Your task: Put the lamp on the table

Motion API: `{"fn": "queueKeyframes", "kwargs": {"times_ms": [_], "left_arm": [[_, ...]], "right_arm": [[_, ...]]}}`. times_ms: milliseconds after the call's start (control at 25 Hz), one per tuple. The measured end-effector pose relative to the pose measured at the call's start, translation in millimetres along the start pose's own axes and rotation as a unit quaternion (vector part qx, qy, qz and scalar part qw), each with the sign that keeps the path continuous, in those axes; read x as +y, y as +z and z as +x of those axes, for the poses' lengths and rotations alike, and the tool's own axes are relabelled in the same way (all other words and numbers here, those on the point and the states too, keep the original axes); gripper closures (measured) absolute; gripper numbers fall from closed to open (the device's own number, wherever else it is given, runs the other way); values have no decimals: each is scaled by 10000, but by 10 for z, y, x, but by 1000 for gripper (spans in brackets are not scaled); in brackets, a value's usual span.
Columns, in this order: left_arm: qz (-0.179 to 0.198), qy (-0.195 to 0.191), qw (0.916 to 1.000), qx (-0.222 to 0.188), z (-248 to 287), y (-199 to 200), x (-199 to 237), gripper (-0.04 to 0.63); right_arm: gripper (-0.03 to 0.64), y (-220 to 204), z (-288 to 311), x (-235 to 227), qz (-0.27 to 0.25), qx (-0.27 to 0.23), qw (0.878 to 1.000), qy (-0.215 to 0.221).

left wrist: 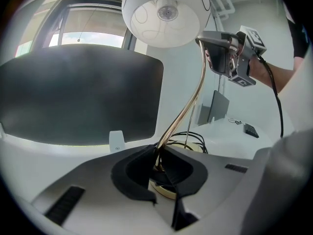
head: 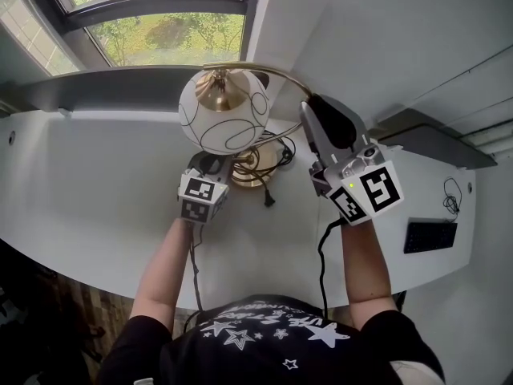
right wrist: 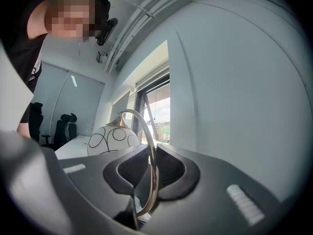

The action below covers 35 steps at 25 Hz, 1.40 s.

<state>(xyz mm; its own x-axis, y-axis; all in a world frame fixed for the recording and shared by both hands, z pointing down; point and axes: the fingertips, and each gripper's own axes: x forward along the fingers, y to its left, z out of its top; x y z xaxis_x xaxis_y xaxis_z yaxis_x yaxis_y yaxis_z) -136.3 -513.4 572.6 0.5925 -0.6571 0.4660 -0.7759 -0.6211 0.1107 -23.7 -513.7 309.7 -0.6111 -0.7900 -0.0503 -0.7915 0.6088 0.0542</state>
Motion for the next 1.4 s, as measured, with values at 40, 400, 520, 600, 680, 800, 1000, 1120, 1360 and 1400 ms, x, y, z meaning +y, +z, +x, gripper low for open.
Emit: {"fn": "queueKeyframes", "kwargs": {"times_ms": [40, 400, 520, 600, 680, 800, 1000, 1120, 1360, 1400], "left_arm": [[-24, -21, 10000, -8, 4, 6, -3, 546], [126, 40, 9999, -38, 21, -109, -217, 543], [136, 44, 9999, 15, -3, -101, -209, 540], [135, 27, 9999, 56, -11, -94, -168, 538], [166, 39, 9998, 130, -16, -97, -135, 538], [207, 48, 9996, 166, -13, -98, -119, 538], [213, 69, 9997, 87, 10, -112, -135, 538], [267, 163, 9994, 134, -15, -132, -129, 538], [234, 386, 9986, 261, -201, -143, -111, 538], [212, 475, 9983, 247, -249, -150, -90, 538]], "right_arm": [[566, 0, -8, 1, 29, -4, 10000, 7], [563, -57, -396, 70, -32, -101, 9999, 76], [561, -72, -454, 66, 144, -100, 9998, 7], [560, -81, -441, 62, 222, -67, 9997, -39], [560, -87, -430, 59, 226, -20, 9997, -65], [560, -98, -426, 62, 209, 35, 9997, -74], [560, -112, -428, 59, 169, 48, 9998, -128], [555, -121, -427, 55, 268, 80, 9996, -103], [552, -64, -477, 82, 457, -9, 9987, -245], [552, -42, -501, 91, 467, -54, 9985, -283]]}}
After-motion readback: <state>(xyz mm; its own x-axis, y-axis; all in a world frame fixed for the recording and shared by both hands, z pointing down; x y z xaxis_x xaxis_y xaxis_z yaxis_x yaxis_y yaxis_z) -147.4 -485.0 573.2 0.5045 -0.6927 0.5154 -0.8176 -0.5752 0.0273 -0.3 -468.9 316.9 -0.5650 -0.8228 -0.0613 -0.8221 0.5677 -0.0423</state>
